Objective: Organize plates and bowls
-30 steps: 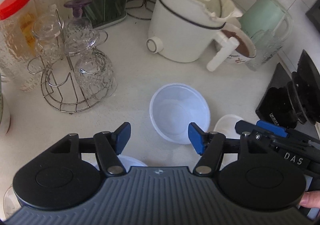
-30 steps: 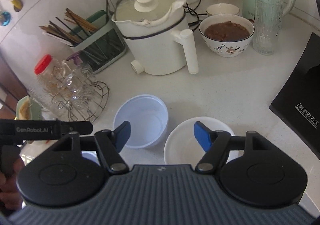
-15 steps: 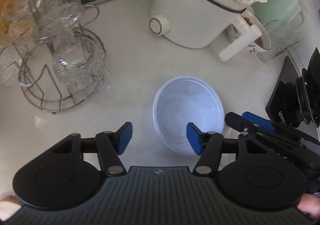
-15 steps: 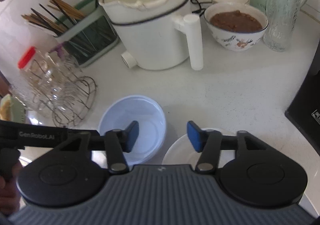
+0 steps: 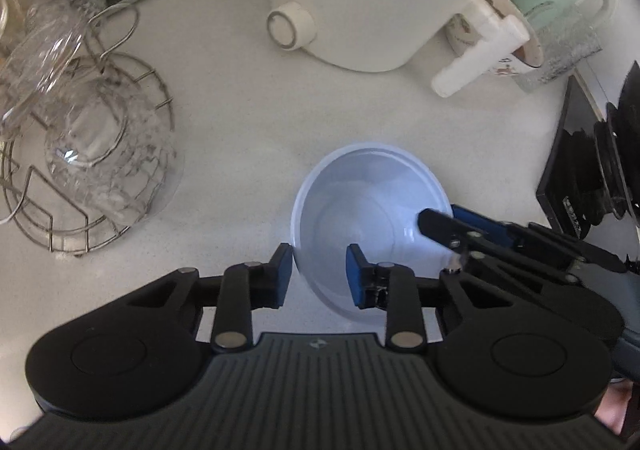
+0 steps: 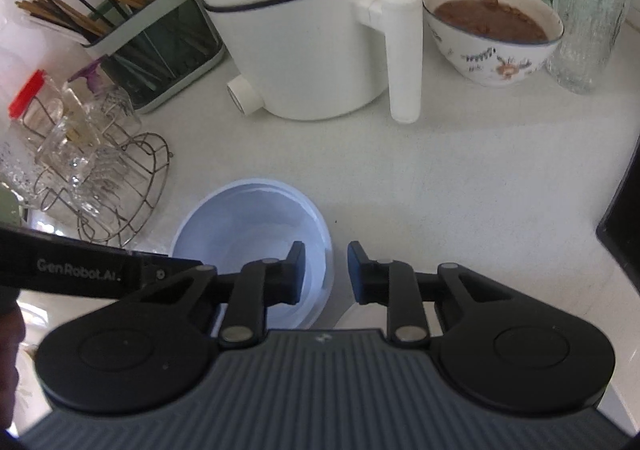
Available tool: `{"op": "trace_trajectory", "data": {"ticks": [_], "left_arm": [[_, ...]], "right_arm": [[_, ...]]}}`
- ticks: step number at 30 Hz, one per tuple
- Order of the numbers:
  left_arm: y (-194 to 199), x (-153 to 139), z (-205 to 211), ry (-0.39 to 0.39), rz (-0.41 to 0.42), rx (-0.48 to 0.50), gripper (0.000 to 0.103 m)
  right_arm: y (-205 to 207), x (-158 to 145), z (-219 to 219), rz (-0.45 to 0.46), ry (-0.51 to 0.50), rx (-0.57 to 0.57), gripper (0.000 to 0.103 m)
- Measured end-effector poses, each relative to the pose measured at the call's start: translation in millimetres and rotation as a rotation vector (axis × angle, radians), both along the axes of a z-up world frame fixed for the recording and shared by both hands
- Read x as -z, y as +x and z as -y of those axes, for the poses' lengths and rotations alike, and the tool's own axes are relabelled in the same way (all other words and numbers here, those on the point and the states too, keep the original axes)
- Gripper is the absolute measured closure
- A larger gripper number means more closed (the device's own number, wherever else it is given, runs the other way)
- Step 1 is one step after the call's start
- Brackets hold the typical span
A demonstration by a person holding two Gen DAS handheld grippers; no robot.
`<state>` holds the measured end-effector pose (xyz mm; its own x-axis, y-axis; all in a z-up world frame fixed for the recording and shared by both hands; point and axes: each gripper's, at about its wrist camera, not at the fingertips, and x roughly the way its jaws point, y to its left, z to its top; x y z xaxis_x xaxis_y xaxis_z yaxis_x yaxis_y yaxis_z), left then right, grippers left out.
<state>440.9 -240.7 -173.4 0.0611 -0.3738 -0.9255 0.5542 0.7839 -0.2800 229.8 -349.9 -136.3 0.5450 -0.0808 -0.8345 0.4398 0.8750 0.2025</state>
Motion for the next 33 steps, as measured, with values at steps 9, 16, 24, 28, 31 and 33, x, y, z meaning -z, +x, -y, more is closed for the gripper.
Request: {"op": "trace_trajectory", "data": {"ticks": [9, 16, 24, 28, 31, 33], "left_arm": [[-3.4, -11.9, -2.2, 0.004, 0.029, -0.001, 0.069], [-17.0, -36.3, -17.0, -0.043, 0.041, -0.01, 0.069], [-35.7, -60.9, -50.2, -0.102, 0.048, -0.031, 0.068], [-43.5, -71.3, -64.1, -0.131, 0.047, -0.037, 0.068], [-49.4, -77.8, -78.5, -0.15, 0.051, -0.031, 0.068], [-53.2, -80.0, -88.0, -0.159, 0.058, -0.024, 0.068]], "right_arm": [[-5.5, -6.9, -1.2, 0.033, 0.052, 0.003, 0.077], [-19.6, -28.1, -9.1, 0.072, 0.057, -0.002, 0.076], [-35.3, -47.7, -26.2, 0.1, 0.048, -0.011, 0.076], [-43.3, -55.3, -39.2, 0.105, 0.042, -0.009, 0.076], [-50.1, -62.2, -48.9, 0.123, 0.043, 0.008, 0.076], [-56.2, -65.2, -53.1, 0.155, 0.074, 0.026, 0.076]]}}
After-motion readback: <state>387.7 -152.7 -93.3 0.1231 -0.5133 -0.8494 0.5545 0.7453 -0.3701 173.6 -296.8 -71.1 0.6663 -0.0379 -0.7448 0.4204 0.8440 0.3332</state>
